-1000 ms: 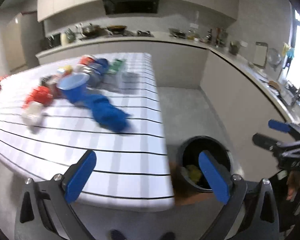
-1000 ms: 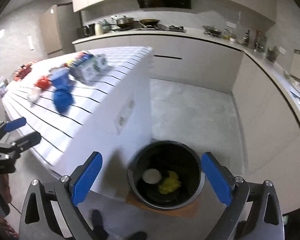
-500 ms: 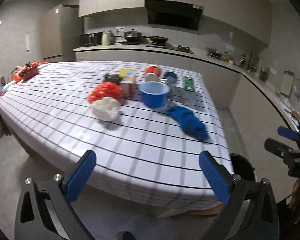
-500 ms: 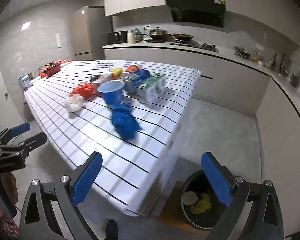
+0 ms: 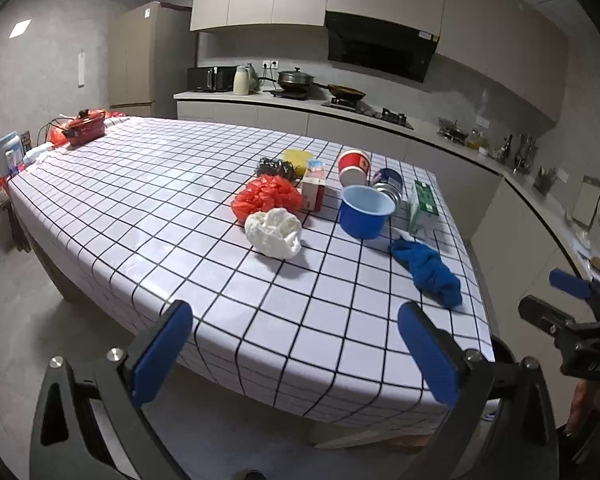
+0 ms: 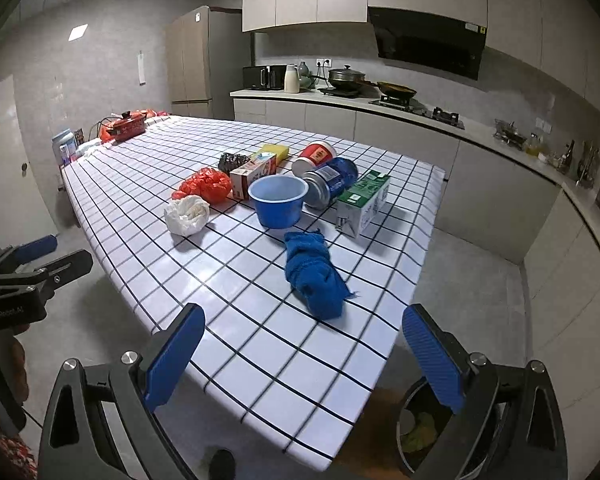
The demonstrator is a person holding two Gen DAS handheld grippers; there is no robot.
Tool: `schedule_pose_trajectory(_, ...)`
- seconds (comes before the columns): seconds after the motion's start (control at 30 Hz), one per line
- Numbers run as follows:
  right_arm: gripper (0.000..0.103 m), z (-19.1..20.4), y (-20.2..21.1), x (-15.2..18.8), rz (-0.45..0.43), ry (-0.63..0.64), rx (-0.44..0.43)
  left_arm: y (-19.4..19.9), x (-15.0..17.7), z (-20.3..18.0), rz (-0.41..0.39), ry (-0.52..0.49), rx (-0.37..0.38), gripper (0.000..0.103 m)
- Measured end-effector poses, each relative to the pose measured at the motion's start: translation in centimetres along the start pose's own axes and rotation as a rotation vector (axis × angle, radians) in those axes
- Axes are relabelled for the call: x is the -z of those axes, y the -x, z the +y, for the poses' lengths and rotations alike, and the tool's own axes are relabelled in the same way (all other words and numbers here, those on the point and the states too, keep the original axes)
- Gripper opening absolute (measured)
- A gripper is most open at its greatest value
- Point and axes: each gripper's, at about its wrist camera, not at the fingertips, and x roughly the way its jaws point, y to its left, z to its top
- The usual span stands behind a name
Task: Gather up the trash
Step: 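Move both tools back toward the white bag and blue cloth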
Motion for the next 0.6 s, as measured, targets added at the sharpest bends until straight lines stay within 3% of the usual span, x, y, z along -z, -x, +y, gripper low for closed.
schedule_pose_trajectory(0.07,0.097,0.1,-1.3,-0.3,0.014,-0.006,0.003,-1.0,-0.3,0.4,0.007,0.005,0.003,0.102)
schedule_pose_trajectory(0.17,0.083,0.0,-3.1,-0.6,0.034,-0.025,0.008,-2.9,-0.9,0.8,0.027,-0.005,0.000,0.099)
schedule_pose_trajectory(0.53,0.083,0.4,-7.2,-1.5,0.062,-0.063,0.038,-6.4,-1.8,1.2,0.061,-0.037,0.026,0.099)
schedule_pose_trajectory(0.6,0.083,0.3,-7.9,-1.5,0.070,-0.072,0.044,-7.1,-2.0,1.4,0.073,-0.046,0.041,0.093)
